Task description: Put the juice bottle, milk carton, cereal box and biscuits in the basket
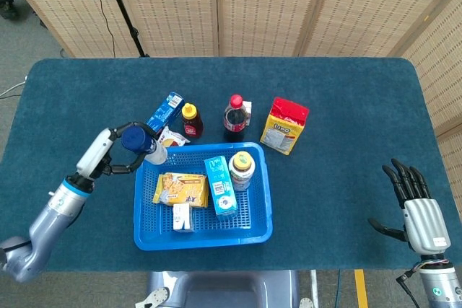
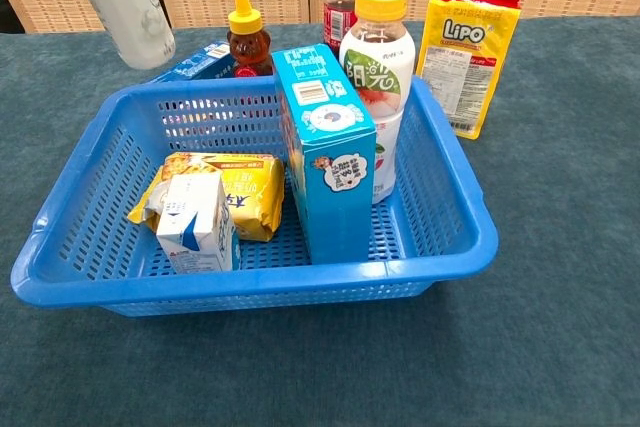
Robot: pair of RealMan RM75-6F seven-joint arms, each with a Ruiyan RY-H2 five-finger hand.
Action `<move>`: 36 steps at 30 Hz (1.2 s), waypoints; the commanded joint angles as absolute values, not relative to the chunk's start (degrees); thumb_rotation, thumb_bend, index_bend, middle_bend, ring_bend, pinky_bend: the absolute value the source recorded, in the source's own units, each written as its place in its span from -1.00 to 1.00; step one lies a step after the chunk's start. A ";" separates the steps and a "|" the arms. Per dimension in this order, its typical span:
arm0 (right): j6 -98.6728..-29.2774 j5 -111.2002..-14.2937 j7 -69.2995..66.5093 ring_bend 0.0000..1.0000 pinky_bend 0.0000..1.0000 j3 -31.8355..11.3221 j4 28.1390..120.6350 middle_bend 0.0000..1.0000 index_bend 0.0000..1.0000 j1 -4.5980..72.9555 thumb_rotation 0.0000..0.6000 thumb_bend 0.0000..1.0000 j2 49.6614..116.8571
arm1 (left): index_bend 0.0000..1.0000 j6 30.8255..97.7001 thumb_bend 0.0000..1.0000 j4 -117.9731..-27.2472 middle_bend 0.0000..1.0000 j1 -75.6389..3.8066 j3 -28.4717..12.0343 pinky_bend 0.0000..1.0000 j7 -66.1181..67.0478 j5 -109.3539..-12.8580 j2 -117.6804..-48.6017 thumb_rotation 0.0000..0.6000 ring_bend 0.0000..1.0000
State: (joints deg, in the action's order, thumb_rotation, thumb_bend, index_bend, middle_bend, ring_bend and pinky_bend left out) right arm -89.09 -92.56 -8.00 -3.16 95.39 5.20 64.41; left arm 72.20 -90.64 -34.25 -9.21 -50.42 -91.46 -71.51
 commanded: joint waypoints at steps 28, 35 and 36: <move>-89.02 -92.32 -8.54 -1.00 -1.00 -3.28 95.38 -1.00 -1.00 5.23 1.00 -1.00 64.11 | -1.00 71.86 -0.15 -74.93 -1.00 -37.41 -5.04 -1.00 -50.10 -93.35 -82.87 0.63 -1.00; -89.28 -92.49 -8.53 -1.00 -1.00 -3.23 95.74 -1.00 -1.00 5.10 1.00 -1.00 63.98 | -1.00 76.44 -0.20 -79.03 -1.00 -35.55 -5.07 -1.00 -50.77 -94.51 -77.68 0.55 -1.00; -89.31 -92.55 -8.54 -1.00 -1.00 -3.21 95.80 -1.00 -1.00 5.09 1.00 -1.00 63.97 | -1.00 76.89 -0.20 -79.66 -1.00 -35.27 -5.08 -1.00 -50.68 -94.52 -76.89 0.54 -1.00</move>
State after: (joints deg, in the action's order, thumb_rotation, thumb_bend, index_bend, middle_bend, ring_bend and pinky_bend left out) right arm -89.30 -92.53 -8.53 -3.22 95.78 5.09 63.97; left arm 76.03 -78.61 -35.86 -5.13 -50.70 -94.22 -78.08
